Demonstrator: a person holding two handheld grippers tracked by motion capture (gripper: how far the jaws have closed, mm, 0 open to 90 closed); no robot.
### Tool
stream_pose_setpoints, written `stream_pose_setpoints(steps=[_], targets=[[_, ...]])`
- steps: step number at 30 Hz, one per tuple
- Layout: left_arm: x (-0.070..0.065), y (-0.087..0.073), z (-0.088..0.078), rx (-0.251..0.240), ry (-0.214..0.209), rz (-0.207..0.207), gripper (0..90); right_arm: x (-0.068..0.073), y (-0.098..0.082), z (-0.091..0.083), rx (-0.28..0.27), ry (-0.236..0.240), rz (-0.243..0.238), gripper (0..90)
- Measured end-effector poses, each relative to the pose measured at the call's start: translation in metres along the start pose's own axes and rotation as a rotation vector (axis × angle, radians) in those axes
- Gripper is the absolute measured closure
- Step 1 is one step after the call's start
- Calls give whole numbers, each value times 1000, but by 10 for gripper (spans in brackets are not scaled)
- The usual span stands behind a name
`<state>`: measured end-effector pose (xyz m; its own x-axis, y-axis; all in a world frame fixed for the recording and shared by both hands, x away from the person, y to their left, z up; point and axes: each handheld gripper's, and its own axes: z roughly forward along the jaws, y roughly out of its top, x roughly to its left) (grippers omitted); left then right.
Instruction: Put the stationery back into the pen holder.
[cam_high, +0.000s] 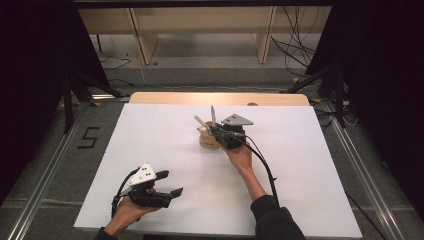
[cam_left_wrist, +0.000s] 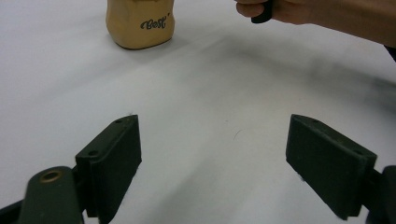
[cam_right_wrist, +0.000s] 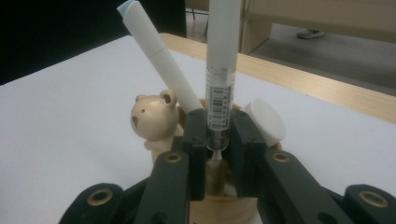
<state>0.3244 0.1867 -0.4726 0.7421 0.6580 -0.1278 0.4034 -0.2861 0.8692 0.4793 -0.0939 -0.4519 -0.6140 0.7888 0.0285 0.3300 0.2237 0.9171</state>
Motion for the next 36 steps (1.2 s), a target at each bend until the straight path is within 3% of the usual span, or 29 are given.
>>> stream_pose_setpoints(steps=[6, 9, 13, 25, 36], targets=[[0, 0, 0, -1, 1, 0, 176, 1, 6, -8, -25, 25, 16, 565], [0, 0, 0, -3, 4, -3, 176, -1, 11, -16, -55, 40, 28, 526], [0, 0, -1, -3, 3, -7, 176, -4, 17, -25, -52, 52, 52, 448], [2, 1, -2, -16, 2, -22, 176, -12, 22, -56, -18, 70, 87, 356], [3, 1, -3, -22, -2, -34, 176, -8, 20, -86, -7, 105, 74, 320]])
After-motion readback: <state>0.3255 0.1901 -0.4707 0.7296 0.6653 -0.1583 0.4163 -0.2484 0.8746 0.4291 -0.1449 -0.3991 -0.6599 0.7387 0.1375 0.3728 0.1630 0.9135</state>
